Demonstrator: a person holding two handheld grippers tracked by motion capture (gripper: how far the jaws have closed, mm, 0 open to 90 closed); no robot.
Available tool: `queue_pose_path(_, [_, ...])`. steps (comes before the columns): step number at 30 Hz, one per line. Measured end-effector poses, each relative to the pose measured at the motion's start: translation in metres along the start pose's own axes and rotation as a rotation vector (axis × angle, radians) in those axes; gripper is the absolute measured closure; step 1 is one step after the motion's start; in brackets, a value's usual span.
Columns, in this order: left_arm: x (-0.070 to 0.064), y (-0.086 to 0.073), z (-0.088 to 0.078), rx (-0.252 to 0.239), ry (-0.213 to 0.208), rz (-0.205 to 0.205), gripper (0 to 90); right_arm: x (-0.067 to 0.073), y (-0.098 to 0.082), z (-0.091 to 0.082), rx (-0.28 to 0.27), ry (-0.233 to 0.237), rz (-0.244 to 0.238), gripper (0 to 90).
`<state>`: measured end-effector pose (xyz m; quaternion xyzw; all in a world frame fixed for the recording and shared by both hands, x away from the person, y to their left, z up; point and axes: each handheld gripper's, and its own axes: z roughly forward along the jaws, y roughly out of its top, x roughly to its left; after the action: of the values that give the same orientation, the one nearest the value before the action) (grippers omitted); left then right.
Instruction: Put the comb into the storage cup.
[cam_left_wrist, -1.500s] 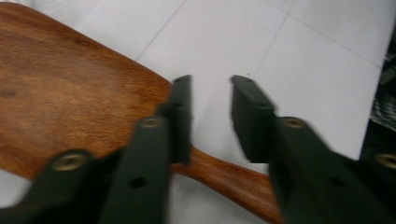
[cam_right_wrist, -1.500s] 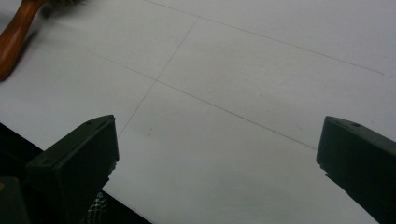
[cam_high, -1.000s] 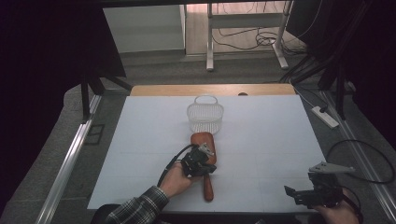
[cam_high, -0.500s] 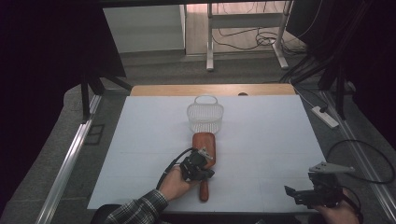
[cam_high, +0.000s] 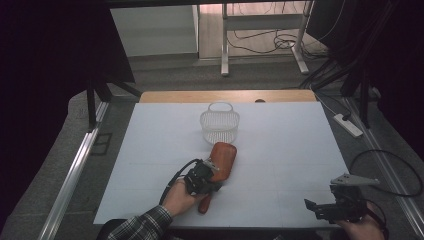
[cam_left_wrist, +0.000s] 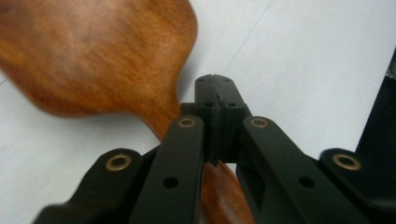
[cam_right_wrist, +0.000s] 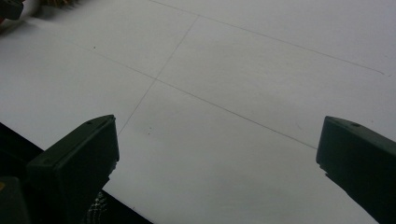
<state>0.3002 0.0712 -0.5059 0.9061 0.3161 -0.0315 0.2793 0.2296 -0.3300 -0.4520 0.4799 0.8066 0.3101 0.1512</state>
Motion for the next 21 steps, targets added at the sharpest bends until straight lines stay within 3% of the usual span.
queue_pose_path(10, [0.005, -0.004, -0.005, 0.017, 0.023, -0.004, 89.2, 0.0, 0.0, 0.0, 0.002, 0.0, 0.002, 0.0])
queue_pose_path(21, [0.017, -0.012, -0.014, 0.012, 0.041, -0.04, 89.2, 0.0, 0.0, 0.0, 0.003, -0.001, 0.003, 0.0])
